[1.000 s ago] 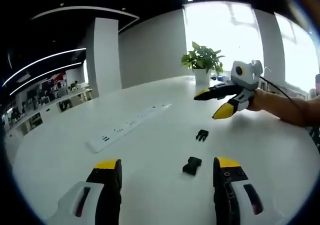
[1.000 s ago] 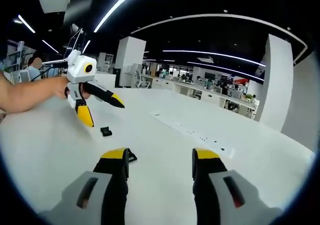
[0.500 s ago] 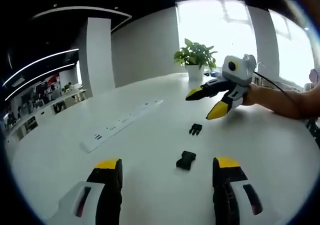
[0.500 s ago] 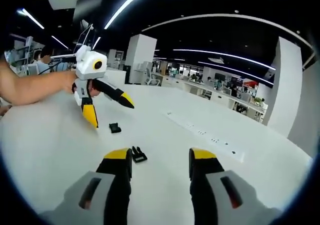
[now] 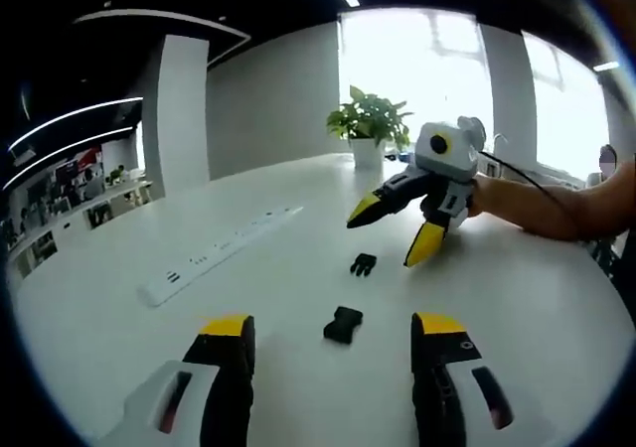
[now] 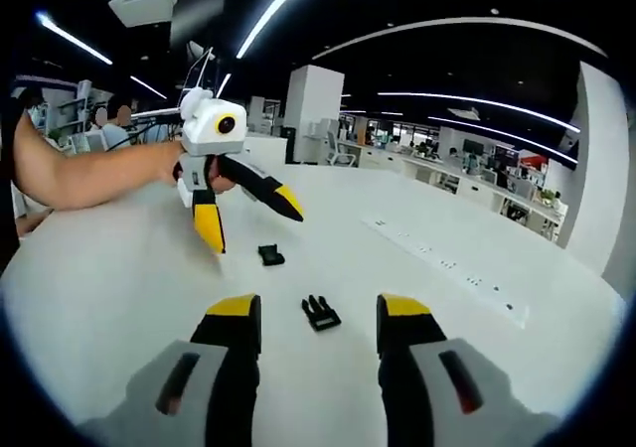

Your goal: Snap the two parts of the plastic buckle together until the buckle closes and remains connected.

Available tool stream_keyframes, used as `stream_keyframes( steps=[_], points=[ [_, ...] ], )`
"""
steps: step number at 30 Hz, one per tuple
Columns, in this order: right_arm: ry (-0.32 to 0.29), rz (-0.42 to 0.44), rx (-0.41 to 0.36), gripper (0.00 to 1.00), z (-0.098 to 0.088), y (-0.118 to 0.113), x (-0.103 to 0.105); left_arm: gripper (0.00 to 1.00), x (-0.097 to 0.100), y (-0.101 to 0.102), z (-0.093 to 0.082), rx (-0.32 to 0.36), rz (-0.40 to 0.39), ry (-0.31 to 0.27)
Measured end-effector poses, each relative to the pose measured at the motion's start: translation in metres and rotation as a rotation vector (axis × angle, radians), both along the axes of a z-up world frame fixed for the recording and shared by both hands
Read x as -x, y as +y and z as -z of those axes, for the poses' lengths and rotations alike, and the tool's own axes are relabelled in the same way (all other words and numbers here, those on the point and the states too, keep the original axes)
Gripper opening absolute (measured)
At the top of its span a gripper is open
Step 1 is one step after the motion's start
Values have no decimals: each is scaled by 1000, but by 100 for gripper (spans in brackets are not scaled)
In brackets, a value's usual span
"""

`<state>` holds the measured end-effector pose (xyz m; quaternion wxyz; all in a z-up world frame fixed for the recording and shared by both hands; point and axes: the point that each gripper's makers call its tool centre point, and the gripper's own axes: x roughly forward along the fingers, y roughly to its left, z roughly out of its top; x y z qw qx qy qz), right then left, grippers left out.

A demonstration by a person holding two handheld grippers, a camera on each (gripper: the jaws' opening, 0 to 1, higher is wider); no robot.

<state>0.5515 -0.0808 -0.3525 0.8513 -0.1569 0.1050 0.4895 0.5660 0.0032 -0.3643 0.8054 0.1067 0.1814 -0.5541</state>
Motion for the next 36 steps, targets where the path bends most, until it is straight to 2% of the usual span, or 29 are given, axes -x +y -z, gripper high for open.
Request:
stream_keyframes(
  steps=[11, 13, 18, 28, 36],
  points=[
    [40, -30, -2, 49, 5, 7, 7, 64, 7, -3, 4, -16, 40, 3],
    [42, -37, -4, 47, 5, 7, 7, 61, 7, -3, 2, 4, 41, 9],
    [38, -34, -7, 45, 3, 11, -6, 58, 11, -1, 7, -12, 50, 29],
    [45, -41, -4, 34, 3, 3, -3, 46, 6, -5, 6, -6, 69, 14],
    [61, -36, 3, 36, 8, 2, -3, 44, 14, -8, 7, -5, 88, 20]
  ],
)
